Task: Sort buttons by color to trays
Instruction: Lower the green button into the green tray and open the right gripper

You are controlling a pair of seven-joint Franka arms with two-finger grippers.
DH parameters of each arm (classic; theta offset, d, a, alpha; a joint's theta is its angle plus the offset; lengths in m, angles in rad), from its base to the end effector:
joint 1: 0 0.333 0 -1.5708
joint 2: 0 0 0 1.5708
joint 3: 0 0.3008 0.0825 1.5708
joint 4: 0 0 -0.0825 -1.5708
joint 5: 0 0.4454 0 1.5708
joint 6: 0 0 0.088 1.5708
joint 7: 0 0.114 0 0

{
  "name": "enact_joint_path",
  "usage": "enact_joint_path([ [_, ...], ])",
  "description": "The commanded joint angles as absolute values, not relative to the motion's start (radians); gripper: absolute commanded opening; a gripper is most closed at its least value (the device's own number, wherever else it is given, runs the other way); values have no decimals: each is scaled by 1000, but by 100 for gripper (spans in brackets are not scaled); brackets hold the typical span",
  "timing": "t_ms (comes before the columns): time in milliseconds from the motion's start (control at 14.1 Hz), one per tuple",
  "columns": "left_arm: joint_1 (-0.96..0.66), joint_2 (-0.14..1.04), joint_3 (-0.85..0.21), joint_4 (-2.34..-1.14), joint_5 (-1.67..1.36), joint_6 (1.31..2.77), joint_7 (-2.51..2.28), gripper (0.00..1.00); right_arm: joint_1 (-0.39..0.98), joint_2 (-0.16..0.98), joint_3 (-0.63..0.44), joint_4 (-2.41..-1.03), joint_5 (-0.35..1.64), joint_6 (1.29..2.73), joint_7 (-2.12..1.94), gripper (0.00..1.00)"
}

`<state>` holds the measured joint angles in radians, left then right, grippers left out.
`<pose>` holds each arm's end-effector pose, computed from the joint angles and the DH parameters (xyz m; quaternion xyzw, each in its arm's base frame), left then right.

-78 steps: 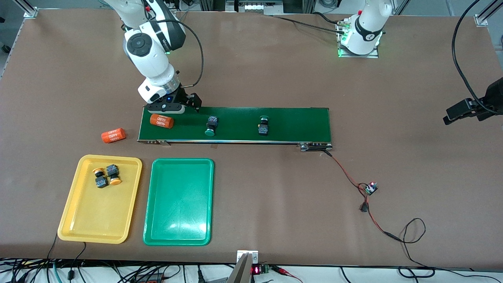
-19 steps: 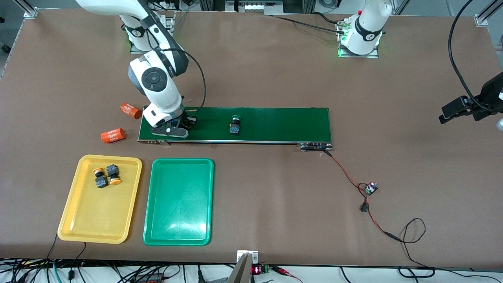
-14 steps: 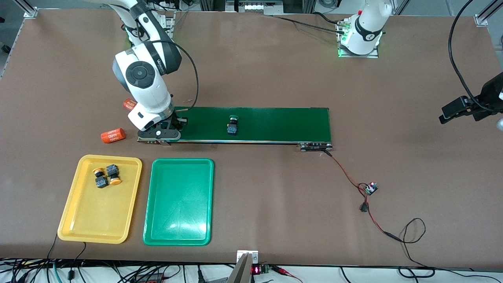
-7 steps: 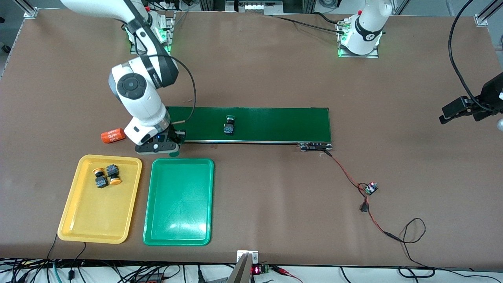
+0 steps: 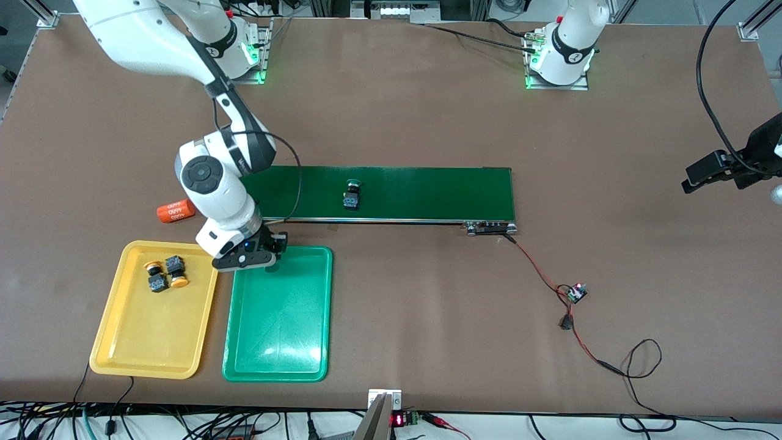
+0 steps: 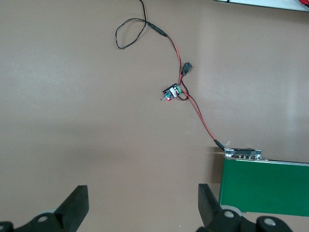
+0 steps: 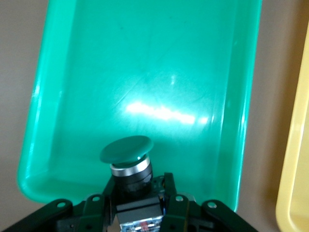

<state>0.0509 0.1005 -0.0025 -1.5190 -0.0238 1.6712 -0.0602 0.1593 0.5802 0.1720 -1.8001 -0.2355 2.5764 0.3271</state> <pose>0.6543 0.0293 0.5755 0.9981 0.0551 0.0258 0.0121 0.6726 0.2286 0.1847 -0.9913 -0.0758 -0.1077 0.0076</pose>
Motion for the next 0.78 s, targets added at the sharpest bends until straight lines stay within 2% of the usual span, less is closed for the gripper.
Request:
enact_joint_path([
  [0,51,104,-3,-1502,-40,1672,-51,100,163,646,158,-1734,-244,2621,288,14],
  [425,55,104,-3,-1502,-41,1672,-51,100,184,733,123,-1703,-242,2752,275,16],
  [495,55,109,-3,-1502,-41,1672,-51,100,193,733,121,-1703,-241,2764,273,25],
  [566,55,115,-3,-1502,-40,1672,-51,100,196,733,121,-1701,-241,2764,272,47],
  [708,55,115,-3,-1500,-38,1672,-51,100,195,735,118,-1701,-244,2767,272,69],
])
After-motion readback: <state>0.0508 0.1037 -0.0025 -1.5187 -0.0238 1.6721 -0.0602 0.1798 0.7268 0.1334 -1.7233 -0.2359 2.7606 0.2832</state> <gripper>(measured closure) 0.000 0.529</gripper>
